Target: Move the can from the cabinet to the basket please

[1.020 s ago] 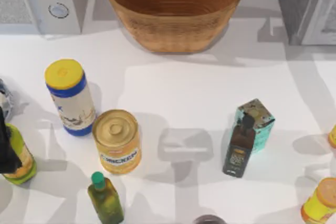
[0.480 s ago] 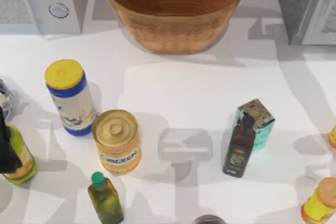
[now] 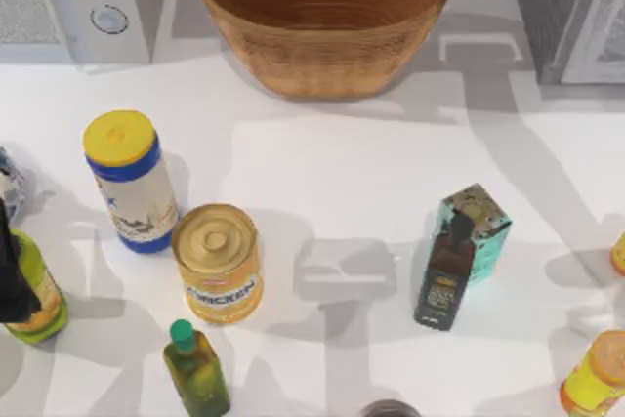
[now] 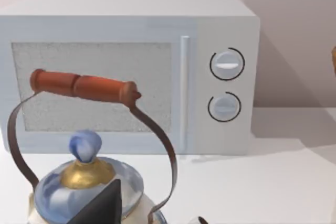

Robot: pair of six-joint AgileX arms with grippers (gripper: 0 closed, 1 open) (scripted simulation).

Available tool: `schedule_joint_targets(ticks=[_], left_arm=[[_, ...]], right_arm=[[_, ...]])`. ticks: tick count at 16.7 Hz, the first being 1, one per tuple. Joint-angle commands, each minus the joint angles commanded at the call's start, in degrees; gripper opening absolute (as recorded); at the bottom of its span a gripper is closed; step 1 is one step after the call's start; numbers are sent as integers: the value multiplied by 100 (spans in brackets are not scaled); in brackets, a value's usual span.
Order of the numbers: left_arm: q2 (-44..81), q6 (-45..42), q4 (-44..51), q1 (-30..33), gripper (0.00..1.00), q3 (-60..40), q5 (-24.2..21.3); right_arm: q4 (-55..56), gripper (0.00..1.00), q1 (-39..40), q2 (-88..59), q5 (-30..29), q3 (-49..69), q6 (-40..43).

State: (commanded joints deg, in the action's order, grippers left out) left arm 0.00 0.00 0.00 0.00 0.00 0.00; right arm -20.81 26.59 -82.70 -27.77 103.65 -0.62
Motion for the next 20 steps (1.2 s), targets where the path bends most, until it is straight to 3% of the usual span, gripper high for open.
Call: schedule_joint_targets(ticks=[15,20], left_arm=[[0,0,0,0,100,0,0],[0,0,0,0,100,0,0]], right_arm=[[31,100,-501,-1164,482,1140,-2],[31,62,-501,-1164,482,1140,-2]])
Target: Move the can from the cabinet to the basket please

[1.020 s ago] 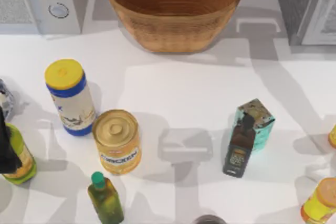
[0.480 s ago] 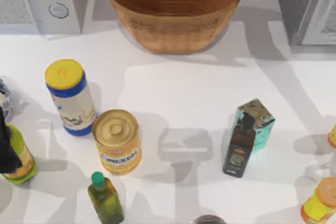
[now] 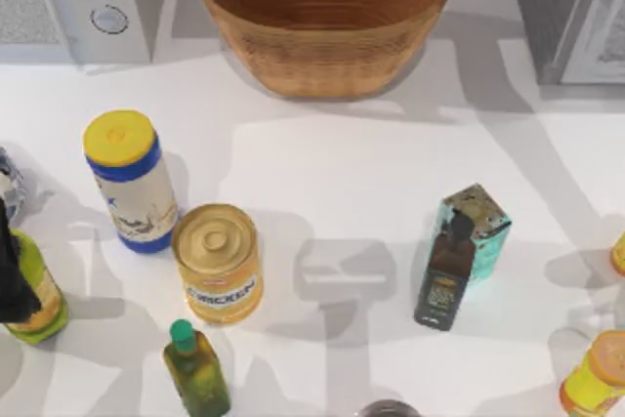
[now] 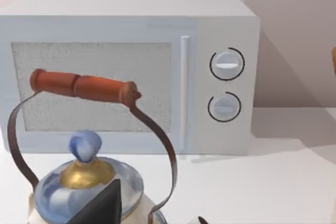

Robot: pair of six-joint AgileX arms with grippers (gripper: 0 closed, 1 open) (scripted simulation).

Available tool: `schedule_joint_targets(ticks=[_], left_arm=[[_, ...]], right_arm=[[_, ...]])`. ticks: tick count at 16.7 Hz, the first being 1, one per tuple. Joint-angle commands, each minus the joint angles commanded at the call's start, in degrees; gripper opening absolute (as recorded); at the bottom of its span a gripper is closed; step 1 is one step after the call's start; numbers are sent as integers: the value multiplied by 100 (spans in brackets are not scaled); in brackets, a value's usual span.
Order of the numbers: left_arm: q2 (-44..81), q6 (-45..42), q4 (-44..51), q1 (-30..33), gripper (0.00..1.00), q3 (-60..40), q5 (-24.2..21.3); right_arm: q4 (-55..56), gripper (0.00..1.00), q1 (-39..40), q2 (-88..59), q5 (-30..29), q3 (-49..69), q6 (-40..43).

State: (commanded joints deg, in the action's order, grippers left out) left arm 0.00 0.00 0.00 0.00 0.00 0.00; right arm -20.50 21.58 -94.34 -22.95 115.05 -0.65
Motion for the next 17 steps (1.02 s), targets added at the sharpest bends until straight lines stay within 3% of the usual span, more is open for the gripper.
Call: schedule_joint_targets(ticks=[8,17], left_arm=[[0,0,0,0,100,0,0],[0,0,0,0,100,0,0]], right_arm=[[0,2,0,0,0,0,0],[-2,0,7,6,-1,-3,-7]])
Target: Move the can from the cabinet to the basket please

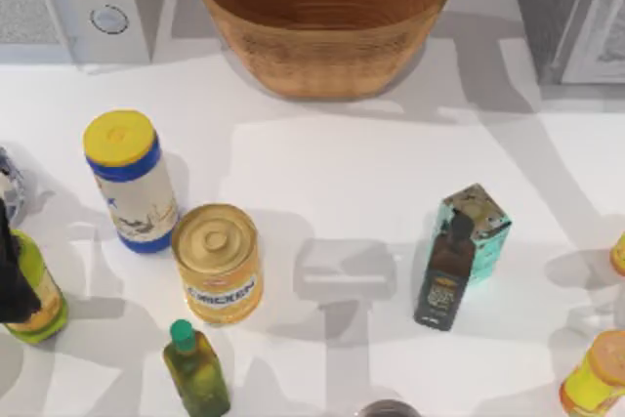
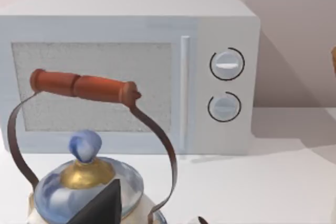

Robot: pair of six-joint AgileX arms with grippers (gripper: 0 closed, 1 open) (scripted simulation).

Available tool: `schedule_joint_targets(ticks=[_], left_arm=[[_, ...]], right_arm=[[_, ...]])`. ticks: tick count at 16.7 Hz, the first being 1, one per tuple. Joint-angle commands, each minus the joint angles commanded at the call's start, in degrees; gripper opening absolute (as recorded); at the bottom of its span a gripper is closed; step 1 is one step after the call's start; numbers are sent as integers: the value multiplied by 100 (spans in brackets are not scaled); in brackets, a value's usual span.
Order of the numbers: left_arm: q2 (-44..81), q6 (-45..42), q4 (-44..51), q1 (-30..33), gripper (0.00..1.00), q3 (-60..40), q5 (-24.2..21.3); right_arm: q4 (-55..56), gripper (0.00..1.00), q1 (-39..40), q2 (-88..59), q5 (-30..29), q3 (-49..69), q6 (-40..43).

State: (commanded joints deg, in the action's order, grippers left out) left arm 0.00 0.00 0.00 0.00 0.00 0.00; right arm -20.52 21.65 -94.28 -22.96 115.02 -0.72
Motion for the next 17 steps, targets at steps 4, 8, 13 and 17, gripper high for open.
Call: schedule_joint_targets(ticks=[4,8,13,17], left_arm=[[0,0,0,0,100,0,0],[0,0,0,0,100,0,0],[0,0,0,0,100,0,0],[0,0,0,0,100,0,0]], right_arm=[[-405,0,406,271,-416,99,9],[-1319,0,1390,978,-1401,268,9],[-2183,0,2339,1769,-2310,379,5],[-2193,0,2336,1773,-2323,335,-4]])
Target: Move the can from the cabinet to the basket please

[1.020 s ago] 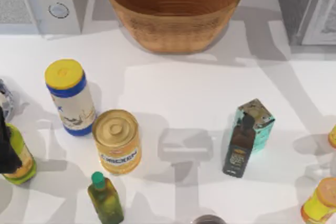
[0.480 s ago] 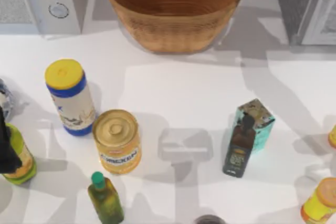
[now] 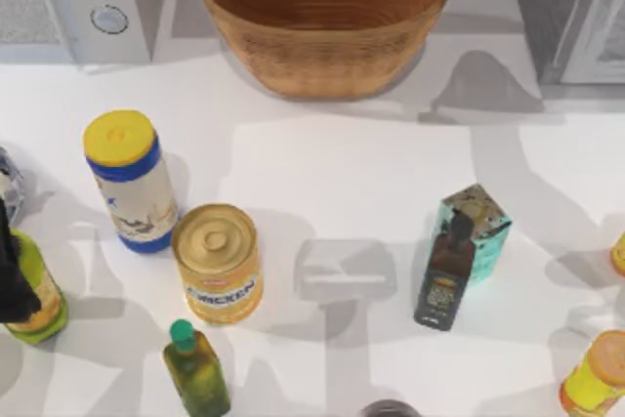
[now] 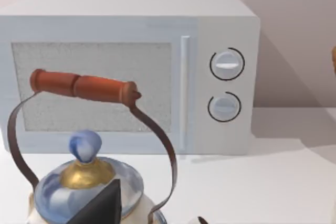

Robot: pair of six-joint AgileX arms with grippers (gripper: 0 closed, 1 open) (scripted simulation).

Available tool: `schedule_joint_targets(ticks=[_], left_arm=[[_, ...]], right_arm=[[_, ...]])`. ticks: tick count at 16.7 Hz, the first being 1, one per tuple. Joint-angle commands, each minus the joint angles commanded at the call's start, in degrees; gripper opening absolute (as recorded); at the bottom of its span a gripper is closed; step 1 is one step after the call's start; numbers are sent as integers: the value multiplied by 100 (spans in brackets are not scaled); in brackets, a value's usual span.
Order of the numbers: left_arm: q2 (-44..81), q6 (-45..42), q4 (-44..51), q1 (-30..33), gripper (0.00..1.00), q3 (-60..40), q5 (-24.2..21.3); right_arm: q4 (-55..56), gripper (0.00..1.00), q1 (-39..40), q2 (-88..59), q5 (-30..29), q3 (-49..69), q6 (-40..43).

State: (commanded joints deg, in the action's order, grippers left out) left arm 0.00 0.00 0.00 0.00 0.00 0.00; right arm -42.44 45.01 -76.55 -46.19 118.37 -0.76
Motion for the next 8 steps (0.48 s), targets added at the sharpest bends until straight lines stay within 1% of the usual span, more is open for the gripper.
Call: schedule_joint_targets(ticks=[2,4,6,8], left_arm=[[0,0,0,0,100,0,0],[0,0,0,0,100,0,0],[0,0,0,0,100,0,0],[0,0,0,0,100,0,0]], right_arm=[[26,0,-25,43,26,-58,0],[155,0,-153,261,154,-356,1],[368,0,-373,636,369,-898,4],[651,0,-671,1145,660,-1682,9]])
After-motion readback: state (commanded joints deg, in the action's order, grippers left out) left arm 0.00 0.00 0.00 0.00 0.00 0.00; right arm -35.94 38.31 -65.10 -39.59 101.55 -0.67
